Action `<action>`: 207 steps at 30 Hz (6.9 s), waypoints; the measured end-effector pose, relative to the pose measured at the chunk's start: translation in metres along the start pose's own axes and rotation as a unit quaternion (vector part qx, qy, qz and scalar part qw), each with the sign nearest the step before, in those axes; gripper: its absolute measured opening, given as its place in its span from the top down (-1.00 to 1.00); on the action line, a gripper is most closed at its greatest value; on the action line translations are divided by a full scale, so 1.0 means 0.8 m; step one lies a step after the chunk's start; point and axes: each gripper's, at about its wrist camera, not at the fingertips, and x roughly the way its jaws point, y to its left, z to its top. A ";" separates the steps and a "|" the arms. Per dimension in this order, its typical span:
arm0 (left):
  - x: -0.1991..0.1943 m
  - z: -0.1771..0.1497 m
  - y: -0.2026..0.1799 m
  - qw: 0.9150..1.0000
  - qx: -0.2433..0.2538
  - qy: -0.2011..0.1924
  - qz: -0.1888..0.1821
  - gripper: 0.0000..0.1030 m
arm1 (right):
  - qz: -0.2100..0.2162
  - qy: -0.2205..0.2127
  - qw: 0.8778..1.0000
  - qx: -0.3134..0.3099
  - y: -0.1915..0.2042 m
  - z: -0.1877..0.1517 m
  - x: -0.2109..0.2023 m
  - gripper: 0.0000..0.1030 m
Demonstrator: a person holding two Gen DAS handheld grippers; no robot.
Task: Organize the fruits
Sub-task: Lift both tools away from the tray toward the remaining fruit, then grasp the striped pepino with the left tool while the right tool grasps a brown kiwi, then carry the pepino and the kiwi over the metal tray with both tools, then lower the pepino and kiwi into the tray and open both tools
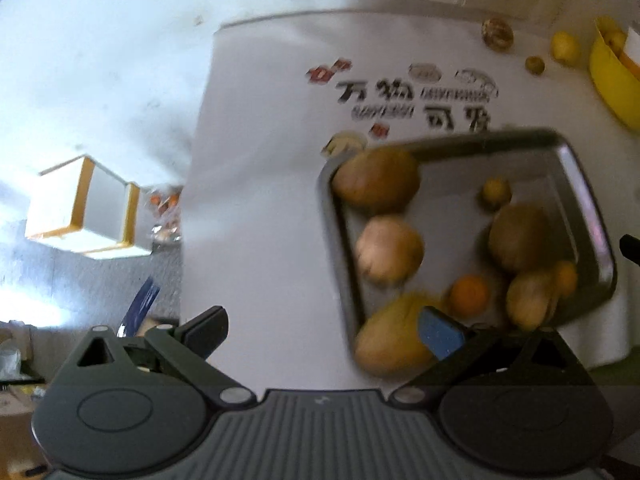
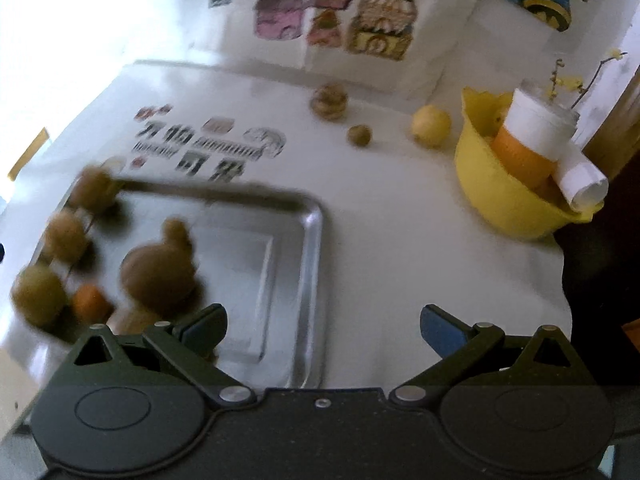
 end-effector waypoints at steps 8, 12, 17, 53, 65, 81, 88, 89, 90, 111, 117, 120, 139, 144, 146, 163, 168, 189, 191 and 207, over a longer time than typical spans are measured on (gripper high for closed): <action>0.015 0.121 -0.055 0.999 0.040 -0.013 -0.008 -0.99 | 0.004 -0.012 0.999 0.030 -0.044 0.054 0.051 -0.99; 0.029 0.171 -0.082 0.998 0.052 -0.029 -0.019 -0.99 | 0.021 -0.007 0.999 0.043 -0.061 0.074 0.077 -0.99; 0.057 0.222 -0.113 0.997 0.055 -0.034 -0.047 -0.99 | 0.031 -0.013 0.998 0.048 -0.061 0.091 0.107 -0.99; 0.172 0.384 -0.214 0.978 0.008 -0.055 -0.202 -0.53 | 0.043 -0.041 0.998 0.019 -0.062 0.180 0.241 -0.08; 0.209 0.389 -0.227 0.978 0.024 -0.031 -0.205 -0.05 | 0.044 -0.050 0.998 0.009 -0.060 0.188 0.260 0.21; 0.216 0.392 -0.212 0.976 0.020 -0.022 -0.216 0.04 | 0.039 -0.065 0.997 -0.004 -0.055 0.172 0.256 0.39; 0.213 0.388 -0.210 0.977 0.024 -0.024 -0.211 0.07 | 0.037 -0.063 0.997 -0.005 -0.055 0.165 0.251 0.40; 0.213 0.386 -0.207 0.977 0.023 -0.024 -0.212 0.07 | 0.037 -0.063 0.997 -0.005 -0.055 0.163 0.251 0.40; 0.213 0.382 -0.204 0.977 0.021 -0.024 -0.213 0.07 | 0.036 -0.062 0.997 -0.004 -0.056 0.163 0.248 0.40; 0.150 0.300 -0.156 0.974 0.009 -0.034 -0.225 0.07 | 0.017 -0.080 0.997 -0.012 -0.050 0.133 0.171 0.40; 0.126 0.264 -0.140 0.977 0.010 -0.044 -0.208 0.07 | 0.018 -0.078 0.997 -0.007 -0.036 0.116 0.145 0.40; 0.117 0.244 -0.134 0.976 0.001 -0.043 -0.214 0.07 | 0.019 -0.076 0.997 -0.001 -0.027 0.105 0.131 0.40; 0.071 0.149 -0.125 0.976 0.003 -0.029 -0.216 0.07 | 0.024 -0.059 0.998 -0.026 0.009 0.020 0.050 0.40; 0.069 0.133 -0.135 0.976 0.020 -0.019 -0.217 0.07 | 0.028 -0.047 0.998 -0.037 0.015 -0.002 0.036 0.40; 0.070 0.127 -0.140 0.975 0.026 -0.016 -0.218 0.07 | 0.028 -0.042 0.998 -0.040 0.016 -0.009 0.032 0.40; 0.083 0.101 -0.180 0.976 0.072 0.006 -0.203 0.07 | 0.043 -0.002 0.997 -0.057 0.019 -0.054 0.029 0.39; 0.084 0.099 -0.186 0.978 0.076 0.007 -0.195 0.07 | 0.049 0.002 0.997 -0.058 0.019 -0.055 0.029 0.39; 0.100 0.107 -0.202 0.981 0.073 0.021 -0.178 0.07 | 0.071 0.000 0.994 -0.087 0.009 -0.048 0.044 0.39; 0.103 0.108 -0.203 0.981 0.071 0.023 -0.179 0.07 | 0.073 0.001 0.993 -0.091 0.009 -0.046 0.047 0.39; 0.112 0.113 -0.208 0.982 0.073 0.037 -0.169 0.06 | 0.080 -0.001 0.990 -0.116 0.015 -0.035 0.064 0.39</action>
